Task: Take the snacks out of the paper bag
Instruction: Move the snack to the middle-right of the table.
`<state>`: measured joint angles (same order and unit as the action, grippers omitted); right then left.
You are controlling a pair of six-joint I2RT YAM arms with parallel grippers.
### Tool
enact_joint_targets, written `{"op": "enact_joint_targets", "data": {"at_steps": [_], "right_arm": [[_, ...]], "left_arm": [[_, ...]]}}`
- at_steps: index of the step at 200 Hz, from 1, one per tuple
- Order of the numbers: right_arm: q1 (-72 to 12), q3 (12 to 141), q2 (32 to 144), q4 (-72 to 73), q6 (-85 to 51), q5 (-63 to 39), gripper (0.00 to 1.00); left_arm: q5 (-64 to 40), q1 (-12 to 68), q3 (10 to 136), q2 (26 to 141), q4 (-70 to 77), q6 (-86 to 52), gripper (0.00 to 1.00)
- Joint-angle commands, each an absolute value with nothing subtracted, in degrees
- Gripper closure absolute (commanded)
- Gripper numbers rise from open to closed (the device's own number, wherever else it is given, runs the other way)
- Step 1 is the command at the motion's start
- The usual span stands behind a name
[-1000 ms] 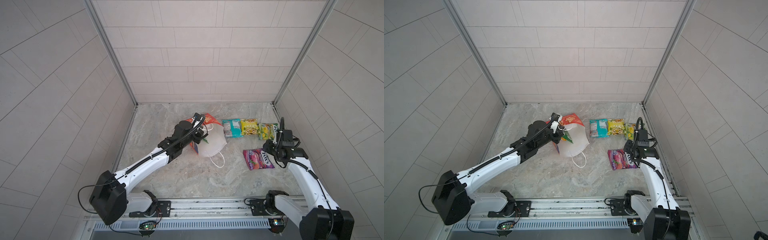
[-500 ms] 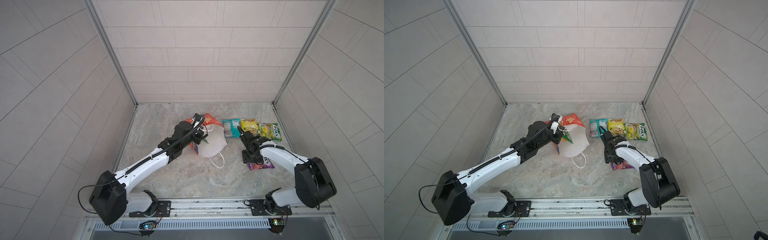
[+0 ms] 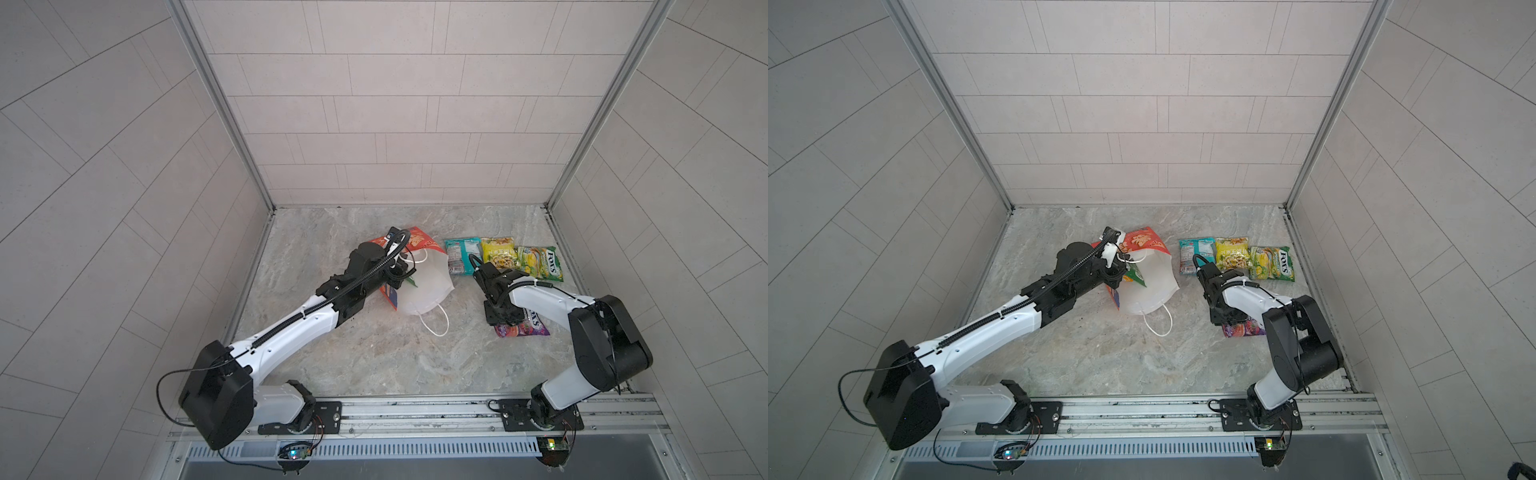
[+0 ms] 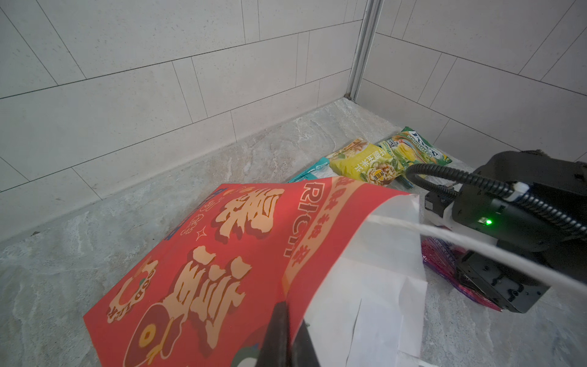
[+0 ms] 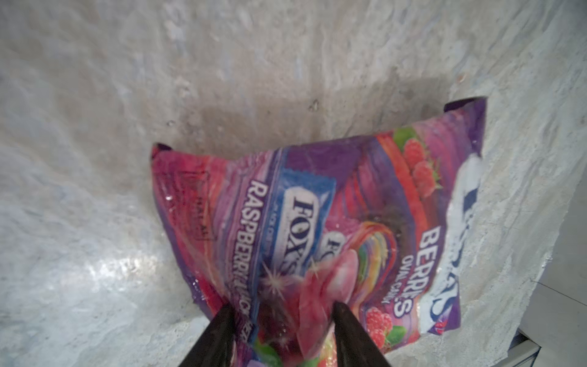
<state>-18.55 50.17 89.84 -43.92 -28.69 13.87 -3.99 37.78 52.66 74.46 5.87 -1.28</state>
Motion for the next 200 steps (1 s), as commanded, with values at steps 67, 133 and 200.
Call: {"op": "enact_joint_targets", "data": {"at_steps": [67, 133, 200], "right_arm": [[-10.06, 55.28, 93.82, -46.39, -24.69, 20.87, 0.55], [-3.55, 58.16, 96.96, -47.38, -25.16, 25.56, 0.57], [-3.77, 57.74, 95.44, -44.43, -24.70, 25.11, 0.54]], "left_arm": [[-4.61, 37.43, 52.75, 74.97, 7.69, -1.05, 1.00], [-6.56, 37.41, 53.36, 76.43, 8.45, -1.85, 1.00], [-5.81, 37.40, 53.13, 76.13, 8.39, -1.75, 1.00]]}}
